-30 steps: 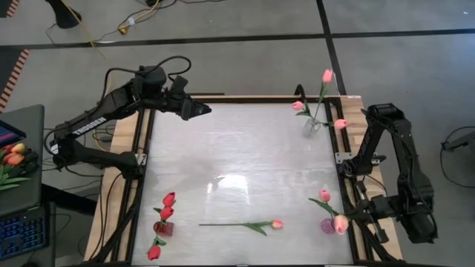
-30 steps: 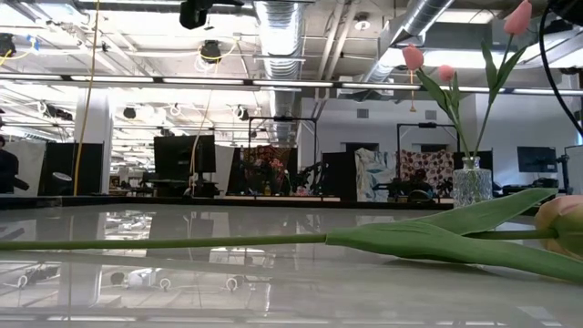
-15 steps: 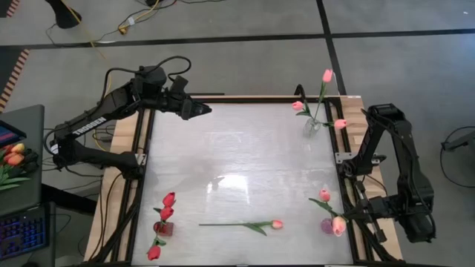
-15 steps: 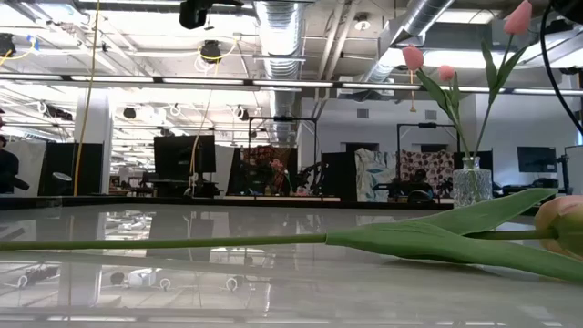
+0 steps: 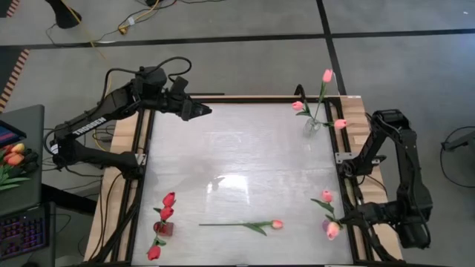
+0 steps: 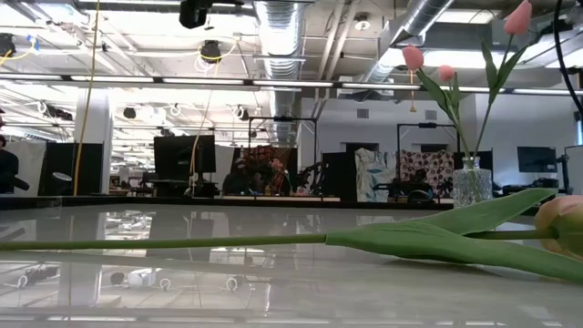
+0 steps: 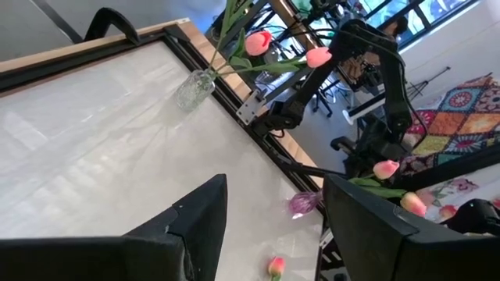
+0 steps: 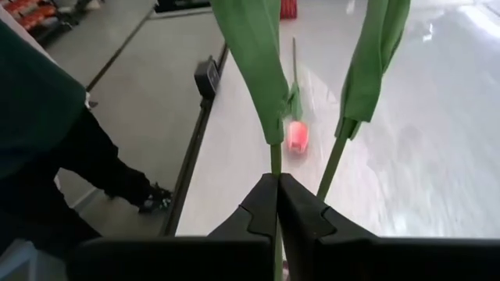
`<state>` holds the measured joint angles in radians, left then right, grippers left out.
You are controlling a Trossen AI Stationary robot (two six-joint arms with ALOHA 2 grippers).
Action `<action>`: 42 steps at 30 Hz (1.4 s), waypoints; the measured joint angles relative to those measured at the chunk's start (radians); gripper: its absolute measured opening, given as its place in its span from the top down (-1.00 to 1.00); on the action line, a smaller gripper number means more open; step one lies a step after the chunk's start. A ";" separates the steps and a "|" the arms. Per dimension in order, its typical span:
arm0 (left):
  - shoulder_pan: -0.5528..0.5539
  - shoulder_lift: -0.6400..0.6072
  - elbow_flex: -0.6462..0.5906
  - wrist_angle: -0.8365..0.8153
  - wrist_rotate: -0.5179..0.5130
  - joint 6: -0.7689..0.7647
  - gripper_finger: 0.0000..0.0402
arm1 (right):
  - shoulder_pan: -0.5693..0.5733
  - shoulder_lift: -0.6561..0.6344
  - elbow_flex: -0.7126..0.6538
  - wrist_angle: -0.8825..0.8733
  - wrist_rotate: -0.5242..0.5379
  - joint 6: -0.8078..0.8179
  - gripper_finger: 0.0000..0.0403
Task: Sort flowers into vase by color
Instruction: Put the pink flower in the pink vase
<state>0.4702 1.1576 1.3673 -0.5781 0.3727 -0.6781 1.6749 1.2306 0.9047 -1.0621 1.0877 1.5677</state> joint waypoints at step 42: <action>0.000 0.000 0.000 0.000 -0.028 -0.049 0.01 | -0.057 -0.167 0.000 0.062 -0.189 -0.110 0.74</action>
<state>0.4698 1.1576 1.3673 -0.5781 0.3447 -0.7270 1.6184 1.0637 0.9051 -0.9997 0.8991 1.4578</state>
